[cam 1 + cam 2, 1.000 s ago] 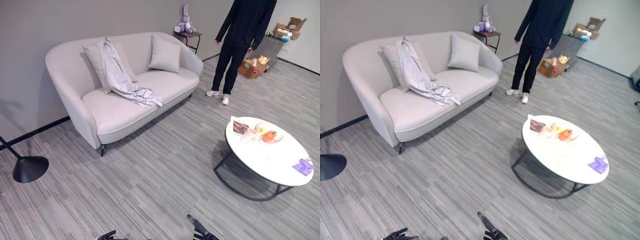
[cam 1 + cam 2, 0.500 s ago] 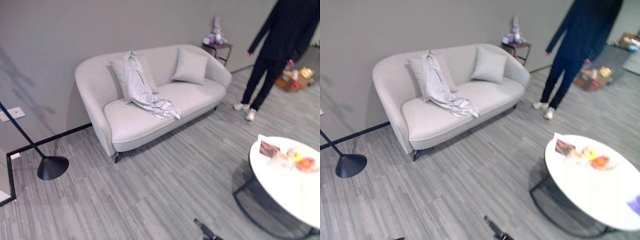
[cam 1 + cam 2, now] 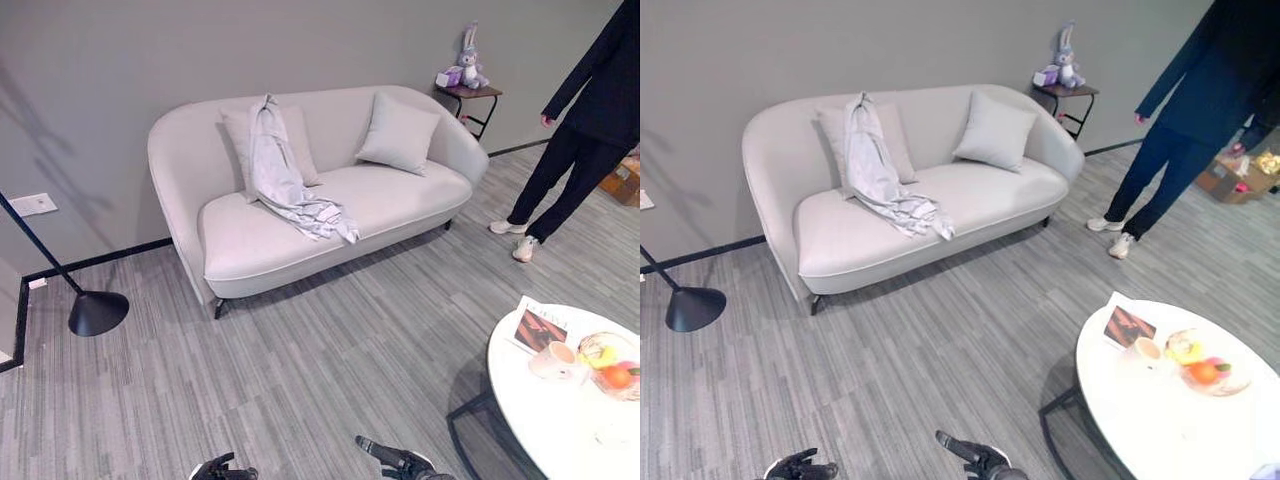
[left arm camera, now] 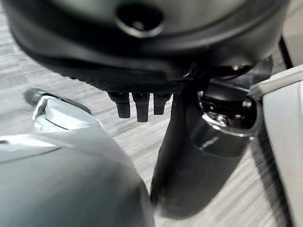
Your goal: Hang the clothes on the sofa on the clothes rack.
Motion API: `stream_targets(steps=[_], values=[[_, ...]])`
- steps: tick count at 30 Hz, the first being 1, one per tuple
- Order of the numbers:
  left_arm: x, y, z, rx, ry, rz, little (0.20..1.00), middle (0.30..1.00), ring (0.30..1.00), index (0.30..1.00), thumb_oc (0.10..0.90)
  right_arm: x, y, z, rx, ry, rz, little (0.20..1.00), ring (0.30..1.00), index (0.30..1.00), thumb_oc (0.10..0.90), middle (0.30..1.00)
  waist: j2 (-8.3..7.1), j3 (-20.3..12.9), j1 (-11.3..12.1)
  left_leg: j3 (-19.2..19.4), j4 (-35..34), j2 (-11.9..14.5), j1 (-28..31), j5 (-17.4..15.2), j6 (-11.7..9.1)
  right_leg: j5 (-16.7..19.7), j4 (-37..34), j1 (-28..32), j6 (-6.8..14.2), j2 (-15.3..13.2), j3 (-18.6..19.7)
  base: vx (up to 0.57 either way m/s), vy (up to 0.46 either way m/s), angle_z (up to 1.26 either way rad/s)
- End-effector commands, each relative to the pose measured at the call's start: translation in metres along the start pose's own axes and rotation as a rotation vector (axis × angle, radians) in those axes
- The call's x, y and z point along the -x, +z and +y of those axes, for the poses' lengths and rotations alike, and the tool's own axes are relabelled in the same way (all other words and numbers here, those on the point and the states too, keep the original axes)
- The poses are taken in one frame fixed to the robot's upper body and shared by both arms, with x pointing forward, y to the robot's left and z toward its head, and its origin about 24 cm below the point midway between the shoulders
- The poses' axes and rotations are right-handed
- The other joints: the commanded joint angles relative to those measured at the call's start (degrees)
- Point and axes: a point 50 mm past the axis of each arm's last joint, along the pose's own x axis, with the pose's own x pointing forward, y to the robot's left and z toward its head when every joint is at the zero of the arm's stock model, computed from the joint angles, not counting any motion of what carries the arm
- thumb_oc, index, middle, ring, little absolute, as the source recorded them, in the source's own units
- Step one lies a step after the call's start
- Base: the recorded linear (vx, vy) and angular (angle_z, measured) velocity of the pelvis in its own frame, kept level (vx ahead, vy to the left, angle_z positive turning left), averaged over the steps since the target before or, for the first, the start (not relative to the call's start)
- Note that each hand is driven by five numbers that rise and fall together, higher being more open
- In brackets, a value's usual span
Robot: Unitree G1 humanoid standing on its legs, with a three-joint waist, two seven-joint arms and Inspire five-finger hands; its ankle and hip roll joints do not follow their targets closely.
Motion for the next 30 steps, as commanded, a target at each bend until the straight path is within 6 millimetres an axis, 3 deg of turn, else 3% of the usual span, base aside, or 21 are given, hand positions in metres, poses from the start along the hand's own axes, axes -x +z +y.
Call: stream_targets(steps=[1,2,4,6,8,10,11,14,15,18,19,20,21,22,24,25,26,28,30], values=[[0.003,-0.015,-0.020,-0.027,-0.066,0.064,0.900,0.900,0.900,0.900,0.800,0.000,0.010,-0.015,0.052,-0.034,-0.018,0.900,0.900,0.900,0.800,0.900,1.62,2.40,1.88,4.76,-12.21,-3.73,-1.20,1.38,3.65,-2.06,0.33,-1.06,7.68,-5.26,1.82,0.20,-0.026,0.29],[0.004,-0.022,-0.019,-0.004,-0.061,0.087,0.900,0.900,0.900,0.900,0.800,0.000,0.011,-0.017,0.050,-0.041,-0.015,0.900,0.900,0.900,0.800,0.900,2.29,2.50,2.48,7.21,-20.60,-6.18,-2.76,0.89,3.62,-3.22,0.33,-0.68,8.02,-4.71,1.19,0.27,-0.014,0.49],[0.006,-0.030,-0.017,0.006,-0.060,0.115,0.900,0.900,0.900,0.900,0.800,0.000,0.010,-0.016,0.048,-0.042,-0.009,0.900,0.900,0.900,0.800,0.900,3.58,1.56,3.35,8.11,-30.30,-8.77,-4.32,6.00,3.48,-4.36,0.33,-0.03,7.90,-2.78,1.23,0.27,0.036,0.58],[0.009,-0.040,-0.015,0.006,-0.055,0.150,0.900,0.900,0.900,0.900,0.800,-0.001,0.009,-0.014,0.059,-0.043,0.002,0.900,0.900,0.900,0.800,0.900,4.88,1.16,4.33,8.87,-36.56,-10.21,-6.68,10.51,2.49,-5.80,0.33,1.70,7.56,-0.75,1.65,0.30,0.023,0.09],[0.012,-0.052,-0.010,0.003,-0.047,0.187,0.900,0.900,0.900,0.900,0.800,-0.002,0.008,-0.009,0.083,-0.029,0.014,0.900,0.900,0.900,0.800,0.900,5.26,0.90,5.80,9.89,-39.15,-11.41,-8.45,12.20,2.39,-7.45,0.33,4.03,6.92,0.62,2.60,0.43,0.042,-0.37],[0.016,-0.063,-0.003,0.009,-0.033,0.225,0.900,0.900,0.900,0.900,0.800,-0.002,0.007,-0.003,0.092,-0.010,0.015,0.900,0.900,0.900,0.800,0.900,4.91,0.41,6.59,10.70,-38.75,-11.59,-7.07,12.70,3.43,-8.70,0.72,6.30,6.50,1.36,3.31,0.59,0.082,-0.05],[0.019,-0.072,0.002,0.008,-0.019,0.256,0.900,0.900,0.900,0.900,0.800,-0.003,0.002,0.006,0.063,0.010,0.024,0.900,0.900,0.900,0.800,0.900,2.67,-1.26,7.02,11.09,-35.97,-12.42,-6.46,11.02,5.39,-10.77,3.60,8.30,6.98,0.44,3.73,0.56,0.089,-0.06],[0.019,-0.070,0.002,0.003,-0.020,0.252,0.900,0.900,0.900,0.900,0.800,-0.002,0.000,0.007,0.045,0.015,0.028,0.900,0.900,0.900,0.800,0.900,1.98,-1.56,7.14,11.68,-34.83,-12.66,-6.39,10.21,5.82,-11.10,4.50,8.63,7.35,-0.16,3.67,0.33,0.086,0.06],[0.017,-0.065,0.001,-0.023,-0.029,0.230,0.900,0.900,0.900,0.900,0.800,-0.002,-0.001,0.005,0.005,0.006,0.029,0.900,0.900,0.900,0.800,0.900,0.82,-2.65,7.18,12.86,-33.61,-13.29,-5.70,8.40,6.79,-10.76,6.83,8.53,8.44,-1.52,3.32,0.34,0.154,-0.05],[0.012,-0.050,-0.005,-0.101,-0.054,0.177,0.900,0.900,0.900,0.900,0.800,-0.001,-0.002,-0.004,-0.014,-0.027,0.034,0.900,0.900,0.900,0.800,0.900,0.45,-3.68,6.55,13.99,-34.37,-14.65,-2.87,5.55,8.41,-6.30,15.94,5.49,12.76,-3.18,2.25,0.36,0.240,-0.09],[0.008,-0.038,-0.007,-0.125,-0.057,0.138,0.900,0.900,0.900,0.900,0.800,-0.001,0.005,-0.009,-0.023,-0.040,0.015,0.900,0.900,0.900,0.800,0.900,1.57,-3.07,5.13,14.15,-35.18,-15.18,0.10,3.52,9.80,-0.18,27.28,0.52,16.99,-5.29,1.37,0.19,0.209,-0.09],[0.008,-0.038,-0.007,-0.125,-0.057,0.138,0.900,0.900,0.900,0.900,0.800,-0.001,0.005,-0.009,-0.023,-0.041,0.015,0.900,0.900,0.900,0.800,0.900,1.68,-3.23,5.18,14.16,-35.16,-15.01,-0.09,3.56,9.77,-0.01,27.15,0.37,16.94,-5.13,1.42,0.22,0.235,-0.15],[0.006,-0.032,-0.009,-0.135,-0.058,0.123,0.900,0.900,0.900,0.900,0.800,-0.002,0.007,-0.010,-0.033,-0.044,0.011,0.900,0.900,0.900,0.800,0.900,2.31,-2.51,4.16,14.30,-35.61,-15.55,1.90,2.65,10.58,4.02,33.05,-1.25,18.63,-6.73,0.51,0.13,0.136,0.03],[0.006,-0.029,-0.010,-0.138,-0.058,0.116,0.900,0.900,0.900,0.900,0.800,-0.001,0.008,-0.011,-0.039,-0.047,0.006,0.900,0.900,0.900,0.800,0.900,3.34,-2.35,3.52,13.96,-36.00,-15.20,3.24,2.25,11.05,6.22,37.25,-3.20,18.88,-7.39,-0.29,0.21,0.193,0.24],[0.005,-0.027,-0.009,-0.140,-0.061,0.112,0.900,0.900,0.900,0.900,0.800,-0.001,0.006,-0.013,-0.069,-0.056,0.004,0.900,0.900,0.900,0.800,0.900,5.05,-1.65,1.62,12.94,-37.63,-15.05,6.91,1.41,12.01,6.89,44.85,-7.39,18.26,-8.19,-1.63,0.26,0.171,0.55],[0.005,-0.026,-0.011,-0.145,-0.067,0.106,0.900,0.900,0.900,0.900,0.800,0.000,0.004,-0.013,-0.088,-0.059,-0.001,0.900,0.900,0.900,0.800,0.900,6.11,-0.88,-0.07,11.34,-39.59,-15.16,10.11,1.20,11.71,4.08,45.04,-11.24,16.73,-7.96,-2.14,0.33,0.125,0.40],[0.005,-0.026,-0.013,-0.150,-0.072,0.105,0.900,0.900,0.900,0.900,0.800,0.000,0.005,-0.014,-0.100,-0.064,-0.008,0.900,0.900,0.900,0.800,0.900,6.14,-0.34,-0.84,10.46,-40.05,-15.34,11.39,1.00,11.39,2.81,42.41,-12.73,16.11,-8.16,-2.50,0.32,0.051,0.11],[0.006,-0.030,-0.013,-0.160,-0.077,0.122,0.900,0.900,0.900,0.900,0.800,0.001,0.009,-0.019,-0.129,-0.087,-0.032,0.900,0.900,0.900,0.800,0.900,6.31,-0.11,-1.79,9.31,-39.94,-14.98,12.38,0.18,10.45,-0.75,32.91,-13.23,13.80,-8.69,-3.48,0.23,-0.064,0.55],[0.007,-0.036,-0.013,-0.169,-0.075,0.142,0.900,0.900,0.900,0.900,0.800,0.001,0.018,-0.026,-0.152,-0.115,-0.069,0.900,0.900,0.900,0.800,0.900,5.85,0.23,-2.74,7.44,-39.64,-15.12,13.97,-1.38,9.50,-0.62,21.52,-15.06,12.61,-9.87,-0.65,0.24,-0.127,0.51]])
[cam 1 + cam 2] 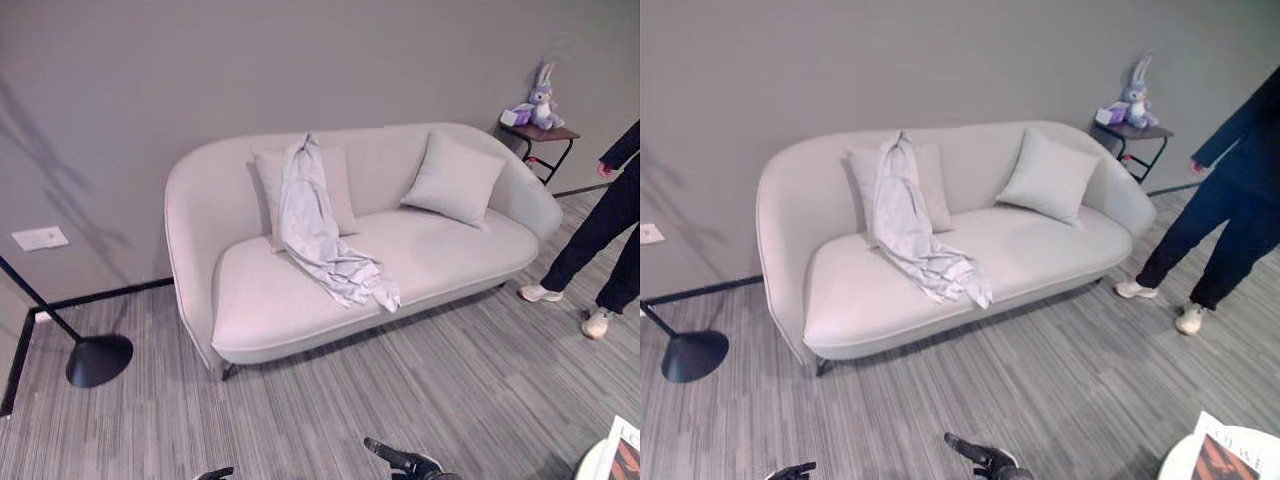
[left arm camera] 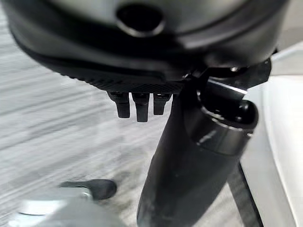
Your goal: Hang the clothes on the sofa on the clothes rack.
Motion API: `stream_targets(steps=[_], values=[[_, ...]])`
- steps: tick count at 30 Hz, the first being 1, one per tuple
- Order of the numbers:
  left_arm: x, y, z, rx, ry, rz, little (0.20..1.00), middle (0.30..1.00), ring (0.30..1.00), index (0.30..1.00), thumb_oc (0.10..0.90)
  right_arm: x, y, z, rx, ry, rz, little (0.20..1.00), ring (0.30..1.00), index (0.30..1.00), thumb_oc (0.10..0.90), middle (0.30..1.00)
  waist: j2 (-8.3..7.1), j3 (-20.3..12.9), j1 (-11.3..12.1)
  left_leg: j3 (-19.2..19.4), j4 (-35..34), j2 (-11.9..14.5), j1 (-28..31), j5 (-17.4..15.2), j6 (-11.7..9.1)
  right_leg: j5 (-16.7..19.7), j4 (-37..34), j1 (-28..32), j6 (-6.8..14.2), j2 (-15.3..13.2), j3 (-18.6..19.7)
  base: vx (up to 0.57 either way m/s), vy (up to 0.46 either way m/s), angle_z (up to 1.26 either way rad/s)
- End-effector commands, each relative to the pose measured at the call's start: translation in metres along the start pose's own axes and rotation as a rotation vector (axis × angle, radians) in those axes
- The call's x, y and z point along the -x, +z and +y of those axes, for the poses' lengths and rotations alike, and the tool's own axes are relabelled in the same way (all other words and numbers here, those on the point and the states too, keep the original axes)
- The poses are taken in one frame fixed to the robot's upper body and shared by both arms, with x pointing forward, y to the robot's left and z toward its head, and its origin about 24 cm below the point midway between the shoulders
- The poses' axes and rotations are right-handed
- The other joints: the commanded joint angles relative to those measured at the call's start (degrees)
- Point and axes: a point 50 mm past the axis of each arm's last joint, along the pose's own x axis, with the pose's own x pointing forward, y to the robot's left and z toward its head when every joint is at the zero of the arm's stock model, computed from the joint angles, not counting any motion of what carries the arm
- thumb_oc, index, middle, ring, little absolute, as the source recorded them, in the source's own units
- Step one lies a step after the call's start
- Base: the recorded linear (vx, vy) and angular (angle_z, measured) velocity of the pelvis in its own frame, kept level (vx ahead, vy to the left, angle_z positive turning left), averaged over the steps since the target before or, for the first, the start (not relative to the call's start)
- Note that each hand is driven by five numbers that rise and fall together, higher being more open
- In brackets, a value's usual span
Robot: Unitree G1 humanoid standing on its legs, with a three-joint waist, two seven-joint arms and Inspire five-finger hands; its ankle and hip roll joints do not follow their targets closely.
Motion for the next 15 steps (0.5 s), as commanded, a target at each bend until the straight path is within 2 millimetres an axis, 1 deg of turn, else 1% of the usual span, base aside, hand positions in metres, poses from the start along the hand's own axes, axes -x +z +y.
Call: stream_targets(steps=[1,2,3,4,5,6,7,8,9,10,11,12,13,14,15], values=[[0.001,-0.009,-0.005,-0.005,-0.004,0.025,0.900,0.900,0.900,0.900,0.800,0.000,0.006,-0.007,-0.092,-0.051,-0.035,0.900,0.900,0.900,0.800,0.900,-0.47,1.26,0.33,1.38,0.85,3.96,-2.74,-2.83,-6.70,10.51,-25.71,4.81,-0.90,0.44,3.08,0.26,-0.151,0.30],[0.001,-0.009,-0.004,-0.003,0.003,0.024,0.900,0.900,0.900,0.900,0.800,0.000,0.013,-0.008,-0.101,-0.057,-0.063,0.900,0.900,0.900,0.800,0.900,-0.75,1.47,-0.09,0.64,0.76,4.20,-1.91,-3.68,-7.06,12.20,-29.76,4.28,-0.39,-0.34,5.13,0.26,-0.151,0.45],[0.001,-0.009,-0.004,-0.002,0.009,0.021,0.900,0.900,0.900,0.900,0.800,0.000,0.020,-0.010,-0.112,-0.065,-0.093,0.900,0.900,0.900,0.800,0.900,-1.14,1.41,-0.58,-0.26,0.67,4.35,-1.25,-4.44,-7.32,14.41,-32.38,2.83,0.38,-1.81,6.84,0.19,-0.104,0.56],[0.001,-0.009,-0.004,-0.002,0.009,0.022,0.900,0.900,0.900,0.900,0.800,0.000,0.020,-0.010,-0.112,-0.065,-0.092,0.900,0.900,0.900,0.800,0.900,-1.01,1.54,-0.57,-0.26,0.66,4.47,-1.02,-4.56,-7.33,14.44,-32.53,3.12,0.39,-1.67,6.79,0.32,-0.129,0.60],[0.002,-0.011,-0.001,0.010,0.022,0.023,0.900,0.900,0.900,0.900,0.800,0.001,0.031,-0.014,-0.136,-0.080,-0.140,0.900,0.900,0.900,0.800,0.900,-1.24,1.65,-1.29,-1.62,0.40,4.81,0.76,-6.05,-7.79,17.35,-36.08,1.46,1.59,-4.11,8.55,0.22,-0.077,0.48],[0.002,-0.011,-0.001,0.010,0.022,0.024,0.900,0.900,0.900,0.900,0.800,0.001,0.030,-0.015,-0.136,-0.080,-0.139,0.900,0.900,0.900,0.800,0.900,-1.09,1.82,-1.30,-1.65,0.38,4.96,1.03,-6.16,-7.81,17.37,-36.24,1.82,1.59,-3.98,8.44,0.34,-0.123,0.58],[0.002,-0.012,0.001,0.025,0.033,0.025,0.900,0.900,0.900,0.900,0.800,0.002,0.035,-0.019,-0.155,-0.097,-0.161,0.900,0.900,0.900,0.800,0.900,-1.37,1.76,-1.64,-2.18,0.26,5.23,2.07,-6.94,-8.21,18.70,-37.33,1.12,2.21,-5.20,8.83,0.40,-0.160,0.52],[0.003,-0.017,0.004,0.052,0.050,0.039,0.900,0.900,0.900,0.900,0.800,0.004,0.042,-0.024,-0.166,-0.114,-0.197,0.900,0.900,0.900,0.800,0.900,-1.82,1.53,-2.10,-3.21,-0.09,6.14,4.33,-8.42,-9.12,20.51,-38.46,1.05,3.15,-6.27,9.00,0.51,-0.212,0.49],[0.003,-0.018,0.006,0.066,0.058,0.040,0.900,0.900,0.900,0.900,0.800,0.005,0.048,-0.025,-0.167,-0.116,-0.226,0.900,0.900,0.900,0.800,0.900,-2.28,1.46,-2.31,-3.82,-0.05,6.25,5.20,-9.10,-9.45,21.30,-38.81,1.59,3.39,-6.35,8.90,0.39,-0.166,0.51],[0.003,-0.018,0.006,0.066,0.058,0.040,0.900,0.900,0.900,0.900,0.800,0.005,0.048,-0.025,-0.166,-0.116,-0.226,0.900,0.900,0.900,0.800,0.900,-2.22,1.54,-2.38,-3.90,-0.05,6.32,5.32,-9.14,-9.46,21.30,-38.89,1.79,3.39,-6.31,8.78,0.40,-0.201,0.47],[0.005,-0.025,0.009,0.075,0.070,0.056,0.900,0.900,0.900,0.900,0.800,0.009,0.061,-0.025,-0.141,-0.112,-0.291,0.900,0.900,0.900,0.800,0.900,-3.44,0.54,-2.58,-4.69,-0.88,7.01,7.01,-10.58,-10.35,21.87,-39.86,3.80,4.04,-6.03,8.48,0.37,-0.225,0.51],[0.006,-0.029,0.010,0.078,0.075,0.065,0.900,0.900,0.900,0.900,0.800,0.011,0.067,-0.026,-0.122,-0.109,-0.328,0.900,0.900,0.900,0.800,0.900,-3.59,0.03,-2.63,-4.65,-0.92,8.01,7.23,-10.95,-10.77,21.41,-38.92,3.73,3.90,-5.49,8.46,0.50,-0.347,0.56],[0.006,-0.031,0.010,0.098,0.087,0.070,0.900,0.900,0.900,0.900,0.800,0.014,0.076,-0.028,-0.095,-0.114,-0.366,0.900,0.900,0.900,0.800,0.900,-3.55,-0.32,-2.94,-4.78,-1.19,9.67,7.97,-10.85,-11.41,20.76,-37.21,2.77,3.44,-4.10,8.65,0.29,-0.266,0.65],[0.006,-0.030,0.010,0.108,0.087,0.062,0.900,0.900,0.900,0.900,0.800,0.018,0.087,-0.028,-0.067,-0.114,-0.415,0.900,0.900,0.900,0.800,0.900,-3.21,-0.47,-3.04,-4.78,-1.07,11.21,7.79,-10.84,-11.92,19.82,-36.01,2.23,3.09,-3.07,8.63,0.33,-0.303,0.49],[0.005,-0.028,0.008,0.115,0.090,0.049,0.900,0.900,0.900,0.900,0.800,0.023,0.095,-0.030,-0.039,-0.123,-0.460,0.900,0.900,0.900,0.800,0.900,-2.76,-0.68,-3.23,-5.36,-0.34,13.12,7.66,-10.29,-12.66,18.24,-34.07,1.51,2.19,-1.33,8.58,0.26,-0.256,0.19]])
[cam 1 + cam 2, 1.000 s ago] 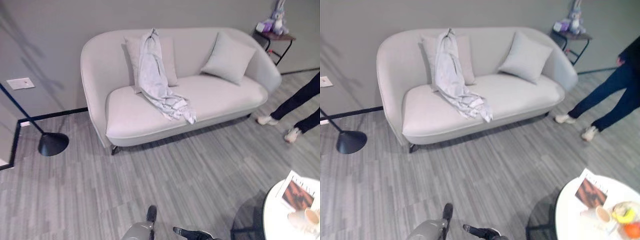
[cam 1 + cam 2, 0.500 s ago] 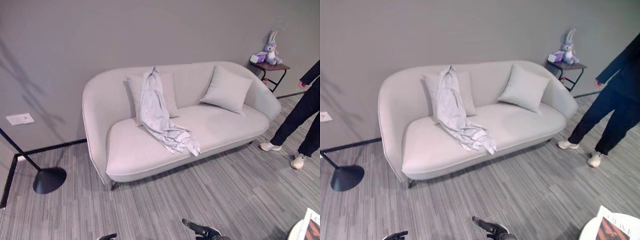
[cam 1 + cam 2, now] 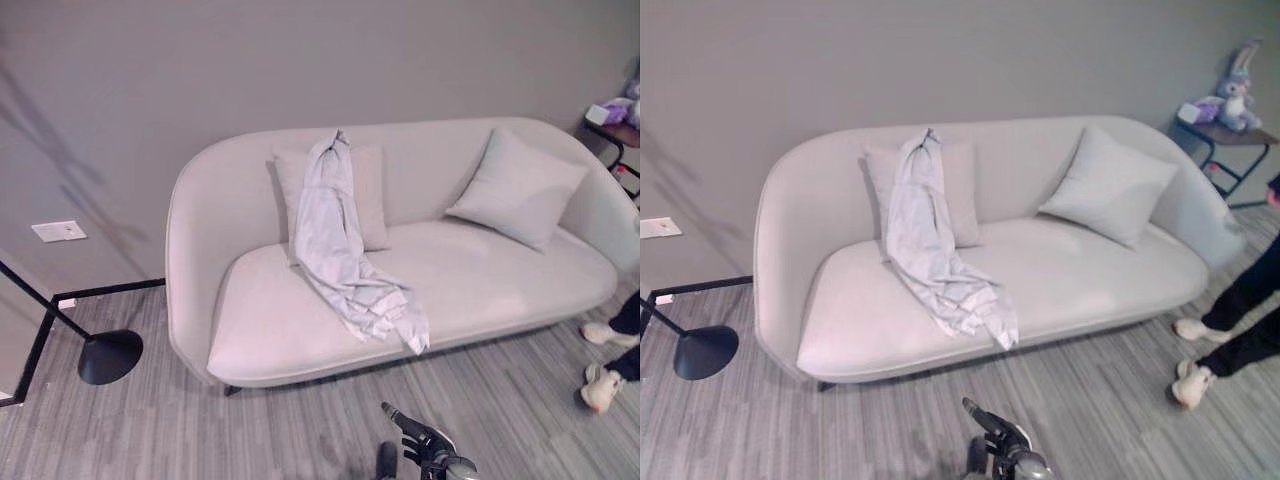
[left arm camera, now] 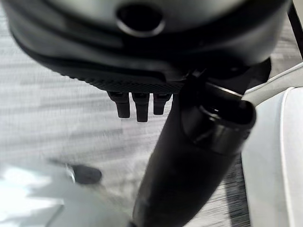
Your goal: Hang the clothes on the sofa on the clothes rack.
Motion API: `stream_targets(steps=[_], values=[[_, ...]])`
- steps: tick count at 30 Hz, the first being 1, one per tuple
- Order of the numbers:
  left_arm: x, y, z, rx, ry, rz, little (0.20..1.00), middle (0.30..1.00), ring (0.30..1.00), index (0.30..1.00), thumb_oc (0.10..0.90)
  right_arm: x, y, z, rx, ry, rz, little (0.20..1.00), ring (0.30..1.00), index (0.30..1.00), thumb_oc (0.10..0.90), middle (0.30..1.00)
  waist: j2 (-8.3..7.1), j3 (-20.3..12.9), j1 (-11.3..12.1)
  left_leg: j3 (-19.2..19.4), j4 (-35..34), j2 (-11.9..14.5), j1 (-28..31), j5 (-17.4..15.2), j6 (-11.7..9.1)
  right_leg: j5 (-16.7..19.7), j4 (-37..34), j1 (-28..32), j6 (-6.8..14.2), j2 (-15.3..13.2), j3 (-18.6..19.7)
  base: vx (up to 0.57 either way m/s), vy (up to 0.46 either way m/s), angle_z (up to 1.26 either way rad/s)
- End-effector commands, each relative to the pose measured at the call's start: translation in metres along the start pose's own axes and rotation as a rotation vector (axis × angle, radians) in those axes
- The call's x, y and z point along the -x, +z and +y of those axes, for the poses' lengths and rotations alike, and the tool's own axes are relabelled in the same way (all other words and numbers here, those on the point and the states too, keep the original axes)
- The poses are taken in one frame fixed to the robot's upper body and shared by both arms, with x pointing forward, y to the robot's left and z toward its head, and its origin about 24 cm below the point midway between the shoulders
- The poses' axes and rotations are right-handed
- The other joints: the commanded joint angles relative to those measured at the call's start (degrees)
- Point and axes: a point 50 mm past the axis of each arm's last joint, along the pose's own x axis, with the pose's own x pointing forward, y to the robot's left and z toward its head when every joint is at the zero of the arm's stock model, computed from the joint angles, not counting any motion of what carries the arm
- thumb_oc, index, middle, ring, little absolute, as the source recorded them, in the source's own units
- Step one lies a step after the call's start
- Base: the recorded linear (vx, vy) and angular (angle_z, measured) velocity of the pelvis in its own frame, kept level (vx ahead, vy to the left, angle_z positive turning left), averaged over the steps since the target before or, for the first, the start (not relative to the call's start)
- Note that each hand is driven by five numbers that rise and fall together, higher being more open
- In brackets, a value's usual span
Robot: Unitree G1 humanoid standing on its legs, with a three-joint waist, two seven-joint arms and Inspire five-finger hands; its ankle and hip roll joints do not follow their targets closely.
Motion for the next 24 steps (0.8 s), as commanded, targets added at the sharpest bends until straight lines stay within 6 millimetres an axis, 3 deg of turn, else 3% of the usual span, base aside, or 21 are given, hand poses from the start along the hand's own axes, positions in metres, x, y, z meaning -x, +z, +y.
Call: stream_targets(steps=[1,4,5,7,8,9,11,12,14,15,16,17,18,24], values=[[-0.001,0.018,0.004,-0.013,0.027,-0.074,0.900,0.900,0.900,0.900,0.800,0.004,0.076,-0.003,0.106,-0.014,-0.334,0.900,0.900,0.900,0.800,0.900,-3.61,-0.93,0.08,2.10,-0.04,4.53,-7.40,-0.89,0.83,-5.56,3.98,-3.29,4.69,-2.97,1.69,0.28,-0.289,-0.11],[-0.002,0.029,-0.002,0.012,0.019,-0.115,0.900,0.900,0.900,0.900,0.800,0.016,0.108,-0.013,0.234,-0.089,-0.476,0.900,0.900,0.900,0.800,0.900,-2.74,-0.96,0.29,0.46,5.76,7.09,-10.50,3.05,-0.54,-8.42,4.60,-2.38,2.71,0.24,0.17,0.22,-0.231,-0.03],[-0.002,0.029,-0.002,0.012,0.019,-0.115,0.900,0.900,0.900,0.900,0.800,0.016,0.108,-0.013,0.234,-0.089,-0.476,0.900,0.900,0.900,0.800,0.900,-2.74,-0.98,0.27,0.44,5.79,7.09,-10.53,3.04,-0.54,-8.42,4.60,-2.39,2.71,0.23,0.15,0.22,-0.242,-0.03],[-0.002,0.039,-0.009,0.027,0.009,-0.157,0.900,0.900,0.900,0.900,0.800,0.026,0.140,-0.024,0.322,-0.184,-0.599,0.900,0.900,0.900,0.800,0.900,-3.07,-0.07,1.39,0.22,15.32,7.34,-14.61,8.66,-0.66,-9.91,2.57,0.96,0.52,2.35,-0.86,0.31,-0.335,0.14],[-0.001,0.048,-0.011,-0.001,0.005,-0.195,0.900,0.900,0.900,0.900,0.800,0.037,0.164,-0.029,0.425,-0.255,-0.705,0.900,0.900,0.900,0.800,0.900,-4.04,1.33,2.38,1.36,23.91,7.56,-18.39,12.69,-0.27,-10.83,0.89,3.91,-1.18,3.12,-1.40,0.22,-0.242,0.27],[-0.001,0.048,-0.011,-0.001,0.005,-0.195,0.900,0.900,0.900,0.900,0.800,0.037,0.164,-0.029,0.425,-0.256,-0.706,0.900,0.900,0.900,0.800,0.900,-3.95,1.41,2.34,1.23,24.35,7.60,-18.59,12.51,-0.30,-10.78,0.82,3.98,-1.20,3.19,-1.48,0.20,-0.243,0.20],[-0.001,0.058,-0.014,-0.038,0.009,-0.241,0.900,0.900,0.900,0.900,0.800,0.043,0.179,-0.037,0.486,-0.346,-0.763,0.900,0.900,0.900,0.800,0.900,-5.28,3.04,3.27,4.88,30.63,9.06,-22.58,13.32,0.49,-11.35,-0.57,6.38,-2.01,2.98,-2.43,0.15,-0.212,0.05],[0.001,0.070,-0.014,-0.052,0.015,-0.293,0.900,0.900,0.900,0.900,0.800,0.047,0.195,-0.040,0.563,-0.404,-0.798,0.900,0.900,0.900,0.800,0.900,-5.80,4.06,4.13,10.46,27.36,11.81,-25.42,11.94,0.48,-12.01,-2.17,8.26,-1.65,2.49,-4.70,0.16,-0.178,0.22],[0.001,0.070,-0.014,-0.051,0.015,-0.294,0.900,0.900,0.900,0.900,0.800,0.047,0.195,-0.040,0.563,-0.405,-0.799,0.900,0.900,0.900,0.800,0.900,-5.79,4.24,4.22,10.64,27.19,11.82,-25.07,11.89,0.51,-11.98,-2.31,8.51,-1.61,2.50,-4.59,0.11,-0.043,0.64],[0.002,0.070,-0.012,-0.031,0.023,-0.307,0.900,0.900,0.900,0.900,0.800,0.048,0.202,-0.041,0.625,-0.424,-0.805,0.900,0.900,0.900,0.800,0.900,-5.41,4.90,5.52,13.76,19.92,11.97,-27.31,8.96,-0.04,-12.69,-3.81,10.57,-0.95,2.09,-5.80,0.13,0.038,0.53],[0.002,0.068,-0.013,-0.024,0.021,-0.306,0.900,0.900,0.900,0.900,0.800,0.046,0.203,-0.043,0.651,-0.442,-0.790,0.900,0.900,0.900,0.800,0.900,-5.06,5.04,5.98,14.60,15.02,11.80,-28.29,9.57,-0.58,-13.22,-4.05,11.13,-0.64,1.74,-6.53,0.19,0.095,0.10],[0.002,0.065,-0.014,-0.039,0.018,-0.304,0.900,0.900,0.900,0.900,0.800,0.041,0.207,-0.042,0.695,-0.455,-0.768,0.900,0.900,0.900,0.800,0.900,-4.03,5.29,7.03,14.92,8.81,11.85,-30.89,13.66,-1.83,-14.15,-3.93,11.79,-0.81,2.08,-7.63,0.15,0.098,0.09],[0.001,0.060,-0.014,-0.048,0.017,-0.286,0.900,0.900,0.900,0.900,0.800,0.036,0.208,-0.039,0.720,-0.455,-0.753,0.900,0.900,0.900,0.800,0.900,-3.75,5.32,7.08,15.59,6.64,12.21,-29.84,14.52,-2.31,-14.92,-3.76,12.33,-0.89,2.42,-8.12,0.12,0.064,0.47],[0.002,0.051,-0.012,-0.118,0.016,-0.278,0.900,0.900,0.900,0.900,0.800,0.018,0.206,-0.032,0.796,-0.453,-0.662,0.900,0.900,0.900,0.800,0.900,-2.77,5.92,8.64,15.04,2.85,12.13,-29.45,16.24,-3.03,-14.80,-4.48,12.26,-0.68,2.61,-10.36,0.05,0.039,0.32]])
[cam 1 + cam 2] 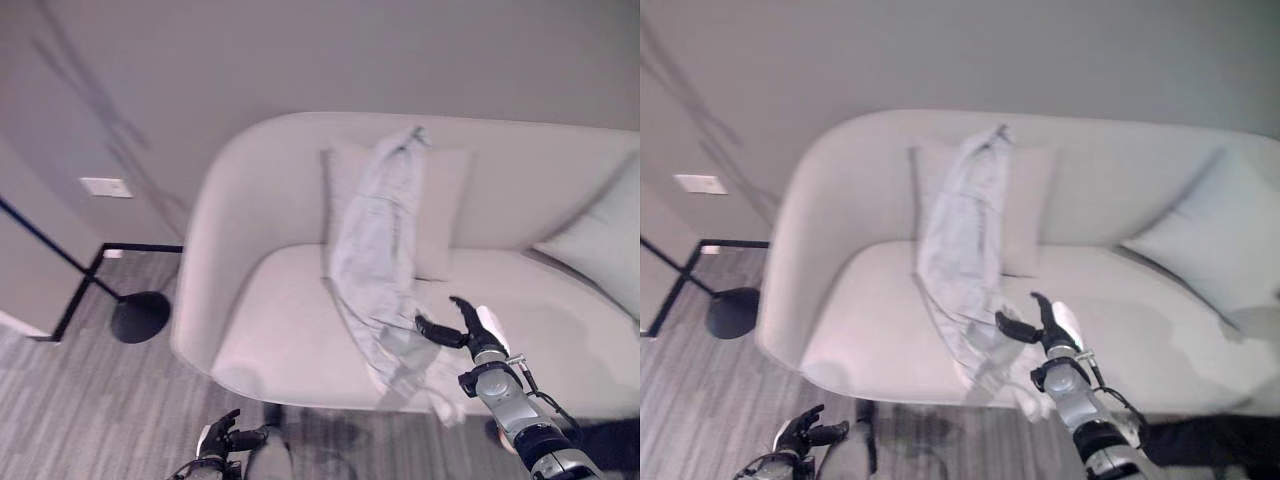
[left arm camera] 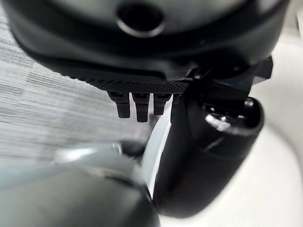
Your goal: Hang the clothes on the sofa on the clothes rack.
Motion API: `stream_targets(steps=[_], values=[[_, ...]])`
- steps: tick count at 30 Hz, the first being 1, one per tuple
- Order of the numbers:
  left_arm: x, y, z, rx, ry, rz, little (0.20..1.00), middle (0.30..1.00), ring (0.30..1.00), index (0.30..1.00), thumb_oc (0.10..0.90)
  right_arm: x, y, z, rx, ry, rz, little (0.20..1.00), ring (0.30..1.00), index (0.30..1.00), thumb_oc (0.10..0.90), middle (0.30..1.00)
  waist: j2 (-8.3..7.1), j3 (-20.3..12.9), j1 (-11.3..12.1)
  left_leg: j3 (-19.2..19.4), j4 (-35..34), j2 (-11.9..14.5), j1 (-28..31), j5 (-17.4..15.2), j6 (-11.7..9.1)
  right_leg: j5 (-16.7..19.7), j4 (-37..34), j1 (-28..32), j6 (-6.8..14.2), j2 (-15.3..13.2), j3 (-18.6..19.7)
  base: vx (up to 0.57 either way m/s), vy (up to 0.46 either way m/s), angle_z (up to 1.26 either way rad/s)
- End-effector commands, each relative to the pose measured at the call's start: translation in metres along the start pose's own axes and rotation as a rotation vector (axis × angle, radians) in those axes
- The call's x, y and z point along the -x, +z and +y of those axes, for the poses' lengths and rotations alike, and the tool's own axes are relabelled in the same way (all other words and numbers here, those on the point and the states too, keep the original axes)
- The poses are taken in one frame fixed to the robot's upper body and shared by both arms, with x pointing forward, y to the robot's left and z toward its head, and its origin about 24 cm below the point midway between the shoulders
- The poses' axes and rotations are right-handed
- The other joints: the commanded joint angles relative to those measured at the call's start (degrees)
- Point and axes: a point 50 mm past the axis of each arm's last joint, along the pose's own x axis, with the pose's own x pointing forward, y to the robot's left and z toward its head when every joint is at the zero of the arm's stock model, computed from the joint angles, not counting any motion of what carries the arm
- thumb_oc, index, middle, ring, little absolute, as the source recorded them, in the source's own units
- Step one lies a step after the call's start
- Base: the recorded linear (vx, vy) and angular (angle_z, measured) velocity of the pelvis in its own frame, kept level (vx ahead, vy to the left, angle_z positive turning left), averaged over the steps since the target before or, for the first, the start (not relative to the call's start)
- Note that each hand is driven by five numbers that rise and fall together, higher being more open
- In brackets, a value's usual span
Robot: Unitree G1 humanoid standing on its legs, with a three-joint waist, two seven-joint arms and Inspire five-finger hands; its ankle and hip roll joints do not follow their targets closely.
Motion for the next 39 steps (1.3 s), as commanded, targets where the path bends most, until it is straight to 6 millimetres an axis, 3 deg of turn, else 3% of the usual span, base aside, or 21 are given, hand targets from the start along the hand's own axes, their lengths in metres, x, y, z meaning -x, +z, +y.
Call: stream_targets(steps=[1,5,6,7,8,9,11,14,18,19,21,22,25,26,28,31,33,35,37,39], values=[[0.013,-0.040,-0.004,-0.121,-0.030,0.120,0.900,0.900,0.900,0.900,0.800,-0.021,0.031,-0.062,0.045,-0.208,-0.118,0.900,0.900,0.900,0.800,0.900,0.76,-0.84,0.37,-2.53,-2.17,5.68,7.30,-2.61,-3.51,2.11,0.08,-8.52,-3.82,5.31,-1.22,-0.11,0.101,0.15],[0.007,-0.021,-0.010,-0.147,-0.024,0.043,0.900,0.900,0.900,0.900,0.800,-0.042,0.054,-0.089,0.135,-0.351,-0.071,0.900,0.900,0.900,0.800,0.900,3.57,3.43,1.41,-3.15,-5.44,4.92,3.91,-1.39,-3.69,4.62,-0.23,-15.15,-2.75,4.17,-2.01,-0.22,0.149,0.25],[0.004,-0.009,-0.015,-0.158,-0.020,0.001,0.900,0.900,0.900,0.900,0.800,-0.045,0.064,-0.111,0.235,-0.457,-0.074,0.900,0.900,0.900,0.800,0.900,4.19,4.93,1.35,-3.11,-6.37,4.57,2.36,-0.87,-3.67,6.06,-0.30,-17.83,-2.22,3.45,-1.92,-0.17,0.121,0.15],[0.004,-0.009,-0.015,-0.158,-0.020,0.001,0.900,0.900,0.900,0.900,0.800,-0.045,0.064,-0.111,0.235,-0.458,-0.075,0.900,0.900,0.900,0.800,0.900,4.20,4.89,1.34,-3.13,-6.37,4.57,2.27,-0.86,-3.66,6.07,-0.28,-17.92,-2.22,3.45,-1.92,-0.17,0.158,0.09],[0.002,-0.003,-0.020,-0.170,-0.014,-0.026,0.900,0.900,0.900,0.900,0.800,-0.043,0.068,-0.129,0.301,-0.564,-0.078,0.900,0.900,0.900,0.800,0.900,4.41,5.69,1.03,-2.99,-7.08,4.23,0.91,-0.44,-3.60,7.03,-0.46,-19.88,-1.72,2.84,-1.62,-0.06,0.078,0.05],[0.002,-0.003,-0.020,-0.170,-0.014,-0.026,0.900,0.900,0.900,0.900,0.800,-0.043,0.068,-0.129,0.301,-0.565,-0.078,0.900,0.900,0.900,0.800,0.900,4.41,5.62,1.04,-3.00,-7.06,4.23,0.81,-0.44,-3.60,7.05,-0.45,-19.98,-1.71,2.84,-1.63,-0.07,0.108,0.02],[0.001,0.005,-0.028,-0.207,-0.014,-0.058,0.900,0.900,0.900,0.900,0.800,-0.033,0.073,-0.151,0.343,-0.719,-0.117,0.900,0.900,0.900,0.800,0.900,3.58,6.50,-0.17,-3.08,-7.32,3.54,-1.31,-0.61,-3.20,8.19,-0.59,-22.61,-1.11,1.94,-0.54,-0.02,0.076,-0.04],[0.000,0.019,-0.037,-0.268,-0.041,-0.124,0.900,0.900,0.900,0.900,0.800,-0.031,0.070,-0.154,0.261,-0.730,-0.111,0.900,0.900,0.900,0.800,0.900,3.01,7.06,-0.50,-3.54,-7.44,3.10,-2.72,-0.71,-2.92,8.83,-0.70,-23.99,-0.72,1.34,-0.19,0.00,0.027,-0.06],[-0.001,0.034,-0.043,-0.295,-0.067,-0.196,0.900,0.900,0.900,0.900,0.800,-0.038,0.063,-0.144,0.210,-0.662,-0.058,0.900,0.900,0.900,0.800,0.900,3.01,7.47,-0.21,-3.87,-7.62,2.44,-3.99,-0.43,-2.83,9.51,-0.93,-25.11,-0.30,0.77,-0.17,-0.01,0.017,-0.03],[-0.001,0.049,-0.048,-0.335,-0.094,-0.260,0.900,0.900,0.900,0.900,0.800,-0.048,0.066,-0.119,0.194,-0.485,-0.032,0.900,0.900,0.900,0.800,0.900,3.08,7.91,0.23,-4.03,-7.86,2.10,-4.81,-0.15,-2.85,10.07,-0.97,-26.19,-0.09,0.47,0.08,0.00,0.000,0.00],[-0.002,0.053,-0.048,-0.359,-0.105,-0.273,0.900,0.900,0.900,0.900,0.800,-0.051,0.067,-0.093,0.198,-0.345,-0.028,0.900,0.900,0.900,0.800,0.900,3.05,8.09,0.39,-4.16,-7.98,1.97,-5.22,0.01,-2.86,10.18,-0.97,-26.63,-0.03,0.34,0.25,-0.01,0.009,-0.02],[-0.002,0.053,-0.047,-0.370,-0.106,-0.266,0.900,0.900,0.900,0.900,0.800,-0.053,0.074,-0.075,0.175,-0.261,-0.042,0.561,0.561,0.561,0.574,0.561,2.86,8.20,0.33,-4.11,-8.07,1.96,-5.35,0.08,-2.85,10.16,-0.97,-26.81,-0.04,0.34,0.39,0.00,0.000,0.00],[-0.003,0.047,-0.046,-0.370,-0.098,-0.234,0.900,0.900,0.900,0.900,0.800,-0.051,0.078,-0.045,0.182,-0.168,-0.052,0.476,0.476,0.476,0.518,0.476,2.66,7.94,0.21,-4.03,-8.17,2.03,-5.14,0.00,-2.87,9.99,-0.97,-26.74,-0.06,0.36,0.60,0.01,0.001,0.00],[-0.004,0.034,-0.038,-0.360,-0.058,-0.172,0.900,0.900,0.900,0.900,0.800,-0.047,0.090,-0.023,0.155,-0.133,-0.109,0.900,0.900,0.900,0.800,0.900,2.11,7.11,-0.62,-3.60,-8.11,2.12,-4.07,-0.49,-2.76,9.75,-0.97,-26.10,-0.15,0.47,1.12,0.07,0.000,-0.03],[-0.003,0.023,-0.030,-0.339,-0.022,-0.116,0.900,0.900,0.900,0.900,0.800,-0.037,0.102,-0.010,0.145,-0.114,-0.223,0.900,0.900,0.900,0.800,0.900,1.17,6.06,-1.76,-2.96,-7.98,2.44,-2.36,-1.32,-2.60,9.30,-0.97,-25.08,-0.34,0.64,1.56,0.07,-0.011,-0.01],[-0.002,0.014,-0.026,-0.341,-0.006,-0.078,0.900,0.900,0.900,0.900,0.800,-0.023,0.105,-0.013,0.155,-0.128,-0.338,0.900,0.900,0.900,0.800,0.900,0.05,4.64,-2.98,-2.33,-7.88,2.81,-0.23,-2.31,-2.51,8.63,-0.97,-23.41,-0.42,0.88,1.76,0.07,-0.026,-0.07],[-0.001,0.010,-0.025,-0.357,-0.013,-0.069,0.900,0.900,0.900,0.900,0.800,-0.013,0.094,-0.018,0.178,-0.141,-0.364,0.900,0.900,0.900,0.800,0.900,-0.43,3.80,-3.54,-1.99,-7.81,2.89,1.16,-2.88,-2.43,8.24,-0.97,-22.16,-0.33,0.92,1.76,0.07,-0.019,-0.13],[0.000,0.002,-0.021,-0.383,-0.022,-0.038,0.900,0.900,0.900,0.900,0.800,0.018,0.073,-0.029,0.224,-0.164,-0.439,0.900,0.900,0.900,0.800,0.900,-1.10,1.10,-5.16,-1.04,-7.61,3.05,5.43,-4.64,-2.29,7.03,-0.78,-18.66,-0.16,0.96,1.89,0.13,-0.003,-0.04],[0.001,-0.003,-0.019,-0.395,-0.027,-0.019,0.900,0.900,0.900,0.900,0.800,0.038,0.066,-0.032,0.271,-0.155,-0.494,0.900,0.900,0.900,0.800,0.900,-1.06,-0.55,-5.95,-0.36,-7.54,3.00,7.98,-5.49,-2.20,6.25,-0.60,-16.62,-0.07,1.01,2.22,0.12,0.024,-0.03],[0.002,-0.006,-0.019,-0.403,-0.032,-0.011,0.900,0.900,0.900,0.900,0.800,0.044,0.065,-0.032,0.279,-0.149,-0.512,0.900,0.900,0.900,0.800,0.900,-1.02,-1.12,-6.13,-0.11,-7.62,2.89,8.75,-5.49,-2.08,6.20,-0.59,-16.06,-0.10,0.99,2.30,0.06,0.021,-0.14]])
